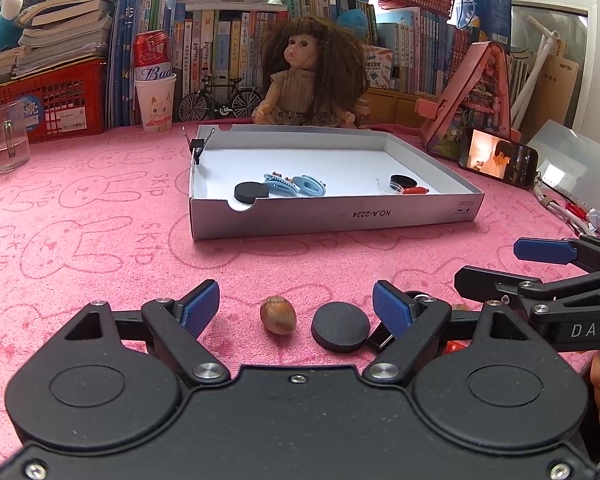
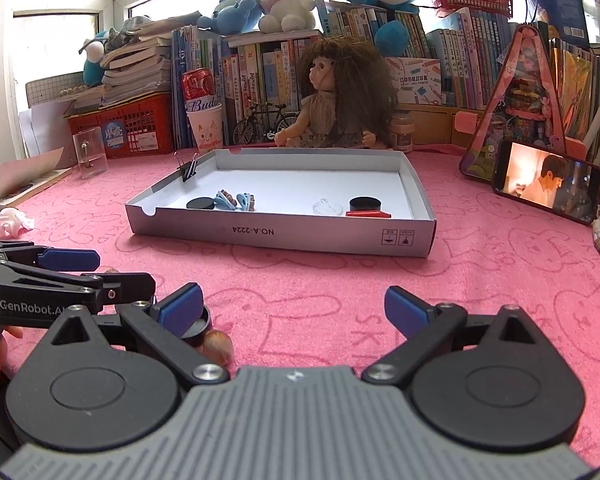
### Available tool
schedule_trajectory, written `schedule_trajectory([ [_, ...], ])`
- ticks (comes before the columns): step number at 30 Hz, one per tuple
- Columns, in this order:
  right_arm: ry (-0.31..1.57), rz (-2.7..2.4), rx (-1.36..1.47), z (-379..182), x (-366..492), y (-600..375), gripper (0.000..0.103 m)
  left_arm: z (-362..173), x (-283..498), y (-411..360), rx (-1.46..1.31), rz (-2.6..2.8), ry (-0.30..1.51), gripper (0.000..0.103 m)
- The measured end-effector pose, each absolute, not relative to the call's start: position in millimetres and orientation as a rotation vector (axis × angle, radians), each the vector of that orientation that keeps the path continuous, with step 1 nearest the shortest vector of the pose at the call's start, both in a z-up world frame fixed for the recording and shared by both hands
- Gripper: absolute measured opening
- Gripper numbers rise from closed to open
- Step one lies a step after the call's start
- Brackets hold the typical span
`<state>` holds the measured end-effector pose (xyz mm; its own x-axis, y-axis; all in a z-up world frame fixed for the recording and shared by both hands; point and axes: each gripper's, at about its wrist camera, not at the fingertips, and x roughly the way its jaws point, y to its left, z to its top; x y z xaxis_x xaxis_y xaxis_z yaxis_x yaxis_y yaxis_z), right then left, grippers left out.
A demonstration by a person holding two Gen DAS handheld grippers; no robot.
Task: Organize rigid objects
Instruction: 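Withdraw both tools from the tray back toward the remaining objects, then move left tool around another black disc while right tool moves to the brown acorn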
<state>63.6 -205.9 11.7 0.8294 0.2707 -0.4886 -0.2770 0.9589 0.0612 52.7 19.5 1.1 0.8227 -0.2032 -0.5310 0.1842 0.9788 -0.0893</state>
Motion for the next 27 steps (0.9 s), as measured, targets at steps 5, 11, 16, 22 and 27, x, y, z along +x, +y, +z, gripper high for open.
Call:
schedule_trajectory([
  [5,0.528,0.291,-0.003,6,62,-205,0.101,-2,50,20,-0.036,-0.199,0.574,0.081],
  [11,0.521,0.325,-0.018,3,56,-202,0.101,-4,45,21,-0.024,-0.197,0.568,0.077],
  [16,0.49,0.349,-0.052,2,47,-199,0.097,-4,42,22,-0.022,-0.208,0.564,0.069],
  [22,0.499,0.345,-0.044,2,46,-200,0.081,0,40,23,-0.041,-0.204,0.561,0.047],
  [27,0.516,0.39,-0.034,-2,44,-196,0.061,4,36,22,-0.052,-0.212,0.553,0.034],
])
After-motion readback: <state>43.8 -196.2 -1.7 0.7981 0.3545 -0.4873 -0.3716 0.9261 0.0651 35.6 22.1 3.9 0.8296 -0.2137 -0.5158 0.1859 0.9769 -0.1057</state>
